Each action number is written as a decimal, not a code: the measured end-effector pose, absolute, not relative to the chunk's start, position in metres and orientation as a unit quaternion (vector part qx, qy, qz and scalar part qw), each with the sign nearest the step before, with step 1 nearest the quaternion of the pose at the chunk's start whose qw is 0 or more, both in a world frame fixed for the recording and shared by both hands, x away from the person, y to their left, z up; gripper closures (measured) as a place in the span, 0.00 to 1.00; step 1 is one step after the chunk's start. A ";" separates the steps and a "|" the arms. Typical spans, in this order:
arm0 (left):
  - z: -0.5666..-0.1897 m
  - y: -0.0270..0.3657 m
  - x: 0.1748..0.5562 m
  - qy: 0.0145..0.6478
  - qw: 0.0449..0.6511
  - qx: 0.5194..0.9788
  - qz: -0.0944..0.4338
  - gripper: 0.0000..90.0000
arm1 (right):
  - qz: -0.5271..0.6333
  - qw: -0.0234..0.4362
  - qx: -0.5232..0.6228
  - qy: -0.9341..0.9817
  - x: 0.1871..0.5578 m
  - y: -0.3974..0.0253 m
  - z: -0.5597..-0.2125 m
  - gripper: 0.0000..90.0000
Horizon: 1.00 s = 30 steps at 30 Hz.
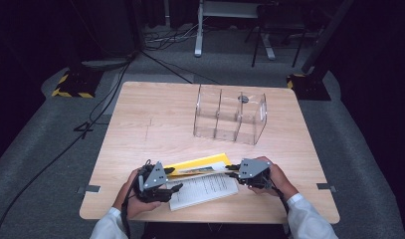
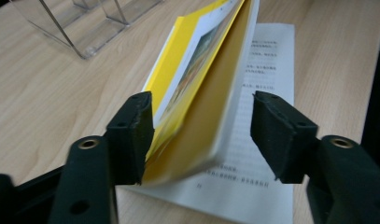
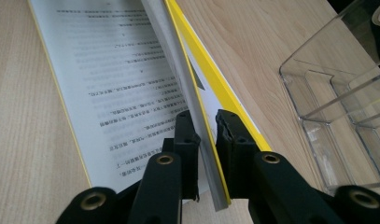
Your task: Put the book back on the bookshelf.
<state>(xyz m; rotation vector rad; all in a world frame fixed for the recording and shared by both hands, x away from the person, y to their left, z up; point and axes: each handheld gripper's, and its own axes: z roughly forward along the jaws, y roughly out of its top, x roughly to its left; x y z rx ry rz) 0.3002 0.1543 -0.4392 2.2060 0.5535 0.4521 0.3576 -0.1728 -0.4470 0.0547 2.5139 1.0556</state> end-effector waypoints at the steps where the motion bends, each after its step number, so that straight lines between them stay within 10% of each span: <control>1: -0.438 0.150 0.299 0.218 0.398 0.873 0.181 0.42 | 0.378 0.205 0.018 0.903 0.357 -0.171 -0.446 0.89; 7: -0.435 0.131 0.298 0.225 0.371 0.880 0.192 0.42 | 0.375 0.195 0.009 0.906 0.351 -0.161 -0.445 0.90; 12: -0.443 0.132 0.297 0.212 0.340 0.893 0.204 0.80 | 0.376 0.195 0.009 0.906 0.349 -0.156 -0.445 0.88; 15: -0.445 0.133 0.296 0.196 0.326 0.902 0.203 0.86 | 0.391 0.178 0.020 0.903 0.350 -0.157 -0.446 0.82; 24: -0.447 0.157 0.305 0.210 0.339 0.900 0.178 0.85 | 0.438 0.155 0.020 0.885 0.359 -0.170 -0.458 0.88; 30: -0.448 0.158 0.308 0.235 0.312 0.898 0.200 0.66 | 0.407 0.189 -0.018 0.893 0.347 -0.154 -0.455 0.92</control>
